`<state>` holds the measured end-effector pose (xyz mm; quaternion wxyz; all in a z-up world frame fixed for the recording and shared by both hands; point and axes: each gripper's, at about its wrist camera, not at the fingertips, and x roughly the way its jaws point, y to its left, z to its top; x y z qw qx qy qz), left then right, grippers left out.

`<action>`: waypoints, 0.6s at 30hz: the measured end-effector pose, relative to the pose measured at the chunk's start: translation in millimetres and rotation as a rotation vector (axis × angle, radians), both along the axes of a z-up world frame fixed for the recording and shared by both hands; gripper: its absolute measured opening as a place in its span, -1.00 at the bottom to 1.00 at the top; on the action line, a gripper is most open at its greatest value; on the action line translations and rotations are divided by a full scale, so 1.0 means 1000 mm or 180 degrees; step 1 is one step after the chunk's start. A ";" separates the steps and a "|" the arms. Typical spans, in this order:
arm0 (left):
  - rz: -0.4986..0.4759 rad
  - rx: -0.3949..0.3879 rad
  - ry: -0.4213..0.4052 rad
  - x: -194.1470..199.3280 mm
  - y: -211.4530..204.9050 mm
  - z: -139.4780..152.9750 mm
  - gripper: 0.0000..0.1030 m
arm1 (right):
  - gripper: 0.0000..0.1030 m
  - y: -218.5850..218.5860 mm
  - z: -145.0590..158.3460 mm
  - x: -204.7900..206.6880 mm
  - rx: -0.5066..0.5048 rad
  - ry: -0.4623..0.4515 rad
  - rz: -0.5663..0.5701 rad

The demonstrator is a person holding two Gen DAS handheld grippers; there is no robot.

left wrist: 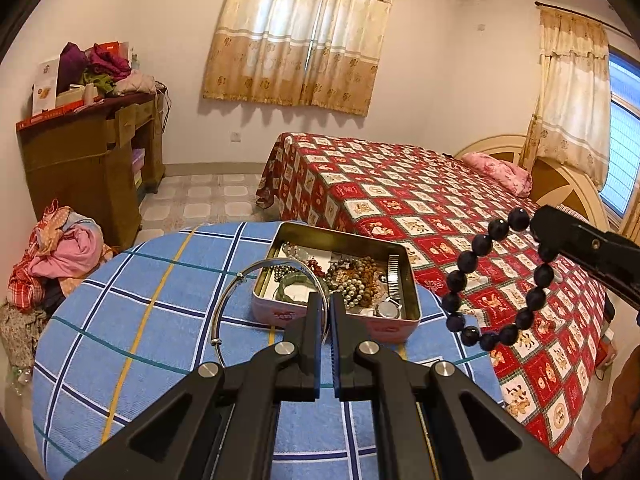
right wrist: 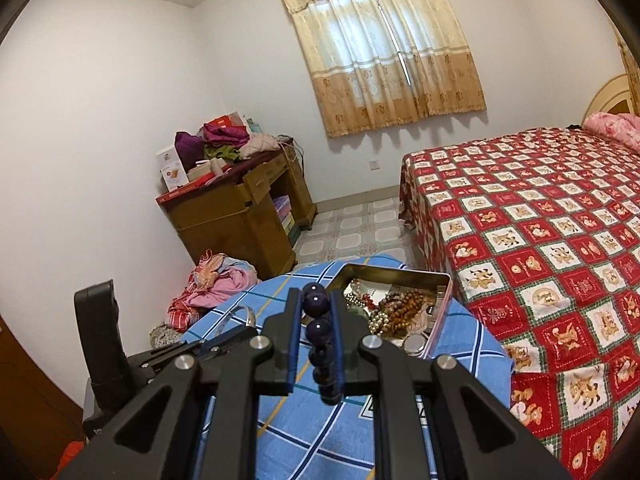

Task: Organize jewelry
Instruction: 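Carry the bangle and bead bracelet over the pink tin with both tools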

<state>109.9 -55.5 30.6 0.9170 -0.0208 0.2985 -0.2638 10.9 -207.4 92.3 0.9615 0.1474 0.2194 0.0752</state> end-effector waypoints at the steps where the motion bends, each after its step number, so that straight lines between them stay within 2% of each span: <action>1: 0.0006 0.0011 0.0003 0.002 -0.001 -0.001 -0.96 | -0.69 0.000 0.000 0.002 0.0003 0.0000 0.0002; 18: -0.0130 0.0147 0.0009 0.049 -0.040 -0.009 -0.96 | -0.69 -0.014 -0.014 0.053 0.0114 0.0071 -0.0055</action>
